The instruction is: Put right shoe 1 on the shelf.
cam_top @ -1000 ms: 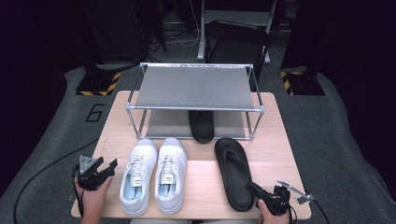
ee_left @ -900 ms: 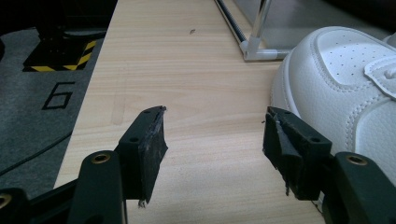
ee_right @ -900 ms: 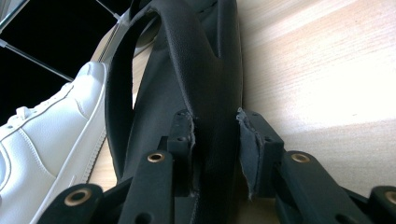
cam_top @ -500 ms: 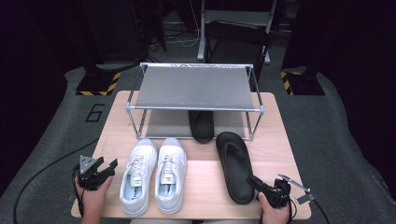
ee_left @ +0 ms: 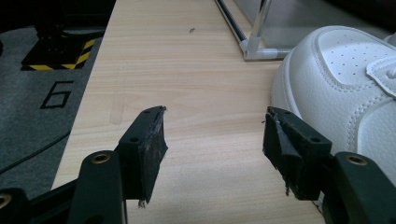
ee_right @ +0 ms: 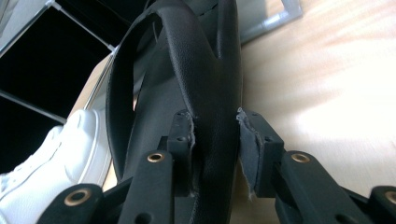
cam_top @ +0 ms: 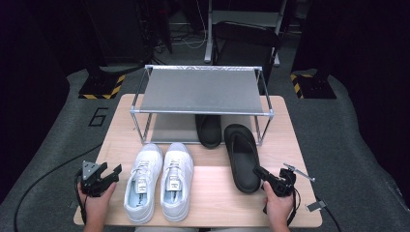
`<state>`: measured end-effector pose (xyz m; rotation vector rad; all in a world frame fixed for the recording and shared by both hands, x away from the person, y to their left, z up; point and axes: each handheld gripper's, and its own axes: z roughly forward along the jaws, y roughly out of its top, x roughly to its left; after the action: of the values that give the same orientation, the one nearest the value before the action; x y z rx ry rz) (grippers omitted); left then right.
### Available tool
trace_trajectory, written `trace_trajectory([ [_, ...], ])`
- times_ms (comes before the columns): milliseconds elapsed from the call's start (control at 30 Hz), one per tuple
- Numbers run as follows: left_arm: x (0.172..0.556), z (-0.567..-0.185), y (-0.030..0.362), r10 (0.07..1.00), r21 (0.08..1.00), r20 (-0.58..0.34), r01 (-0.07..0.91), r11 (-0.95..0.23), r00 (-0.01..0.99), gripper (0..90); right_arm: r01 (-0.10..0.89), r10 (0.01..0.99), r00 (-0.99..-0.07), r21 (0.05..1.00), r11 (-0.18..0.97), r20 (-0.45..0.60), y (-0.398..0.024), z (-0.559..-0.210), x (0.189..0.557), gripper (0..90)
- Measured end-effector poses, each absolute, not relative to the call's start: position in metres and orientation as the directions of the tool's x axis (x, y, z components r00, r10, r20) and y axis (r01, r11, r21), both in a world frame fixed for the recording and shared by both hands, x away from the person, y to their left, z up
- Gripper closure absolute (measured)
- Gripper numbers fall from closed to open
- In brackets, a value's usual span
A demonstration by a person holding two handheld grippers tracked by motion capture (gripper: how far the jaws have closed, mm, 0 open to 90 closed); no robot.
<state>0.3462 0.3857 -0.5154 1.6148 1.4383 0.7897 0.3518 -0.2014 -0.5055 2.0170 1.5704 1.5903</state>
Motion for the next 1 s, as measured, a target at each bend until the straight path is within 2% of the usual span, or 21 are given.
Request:
trace_trajectory([
  [567,0.347,-0.516,0.387,0.986,0.880,-0.065,0.475,-0.016,0.154,38.6,0.612,0.797,-0.081,0.661,-0.434,0.598,-0.187,-0.499,0.406,66.9],
  [1000,0.347,-0.516,0.387,0.986,0.880,-0.068,0.475,-0.012,0.151,38.6,0.606,0.798,-0.059,0.657,-0.449,0.600,-0.186,-0.493,0.427,66.9],
])
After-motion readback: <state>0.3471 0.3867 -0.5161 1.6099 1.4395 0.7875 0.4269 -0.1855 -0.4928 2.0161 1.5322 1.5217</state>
